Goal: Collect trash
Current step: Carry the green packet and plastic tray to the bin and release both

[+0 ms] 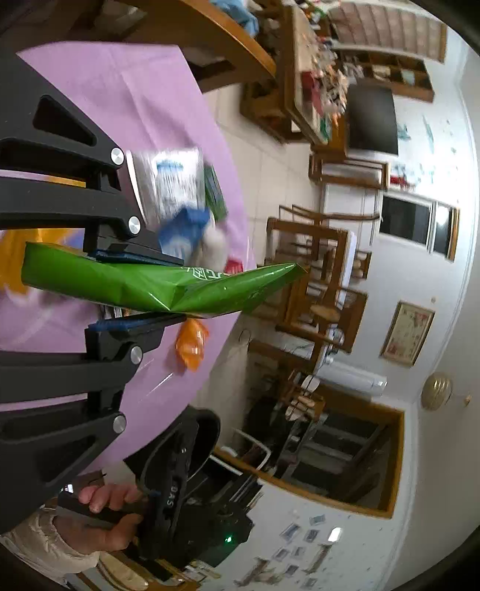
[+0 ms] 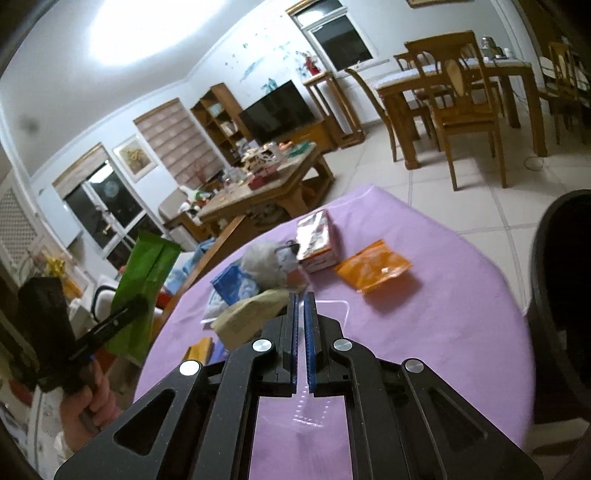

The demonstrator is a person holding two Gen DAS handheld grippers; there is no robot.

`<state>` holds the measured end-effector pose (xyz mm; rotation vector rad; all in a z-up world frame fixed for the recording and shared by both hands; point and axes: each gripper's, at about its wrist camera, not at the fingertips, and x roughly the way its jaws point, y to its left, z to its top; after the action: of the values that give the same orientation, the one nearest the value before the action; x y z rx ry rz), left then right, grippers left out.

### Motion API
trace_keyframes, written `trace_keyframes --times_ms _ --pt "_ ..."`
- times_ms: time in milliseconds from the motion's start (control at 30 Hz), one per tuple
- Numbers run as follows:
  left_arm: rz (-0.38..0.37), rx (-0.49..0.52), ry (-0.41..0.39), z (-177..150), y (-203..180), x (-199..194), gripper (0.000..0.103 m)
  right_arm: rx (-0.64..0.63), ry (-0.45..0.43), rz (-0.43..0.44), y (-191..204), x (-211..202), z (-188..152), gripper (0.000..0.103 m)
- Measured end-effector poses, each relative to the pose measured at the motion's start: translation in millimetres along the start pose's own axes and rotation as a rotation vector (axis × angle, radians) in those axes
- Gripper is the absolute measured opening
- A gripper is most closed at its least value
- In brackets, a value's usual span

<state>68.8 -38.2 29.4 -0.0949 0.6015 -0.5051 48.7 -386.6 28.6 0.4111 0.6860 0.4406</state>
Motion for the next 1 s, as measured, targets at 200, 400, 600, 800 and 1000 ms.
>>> trace_keyframes --times_ms 200,400,600,800,1000 --pt "-0.028 0.004 0.019 1.4 -25.7 22.0 0.023 -0.007 0.117 -0.030 -2.9 15.5 -18.9 0.086" --pt "-0.014 0.019 0.043 -11.1 -33.9 23.7 0.023 -0.146 0.264 -0.148 27.5 66.1 -38.1 0.080" --pt "-0.002 0.025 0.045 -18.1 -29.7 16.8 0.023 -0.192 0.267 -0.197 24.0 77.7 -40.7 0.044" --pt "-0.035 0.014 0.036 -18.2 -37.6 19.2 0.023 -0.088 0.130 -0.050 -0.4 32.2 -24.5 0.042" --pt "-0.104 0.037 0.027 -11.5 -72.1 32.9 0.023 -0.009 -0.203 -0.084 -43.0 -73.9 1.7 0.042"
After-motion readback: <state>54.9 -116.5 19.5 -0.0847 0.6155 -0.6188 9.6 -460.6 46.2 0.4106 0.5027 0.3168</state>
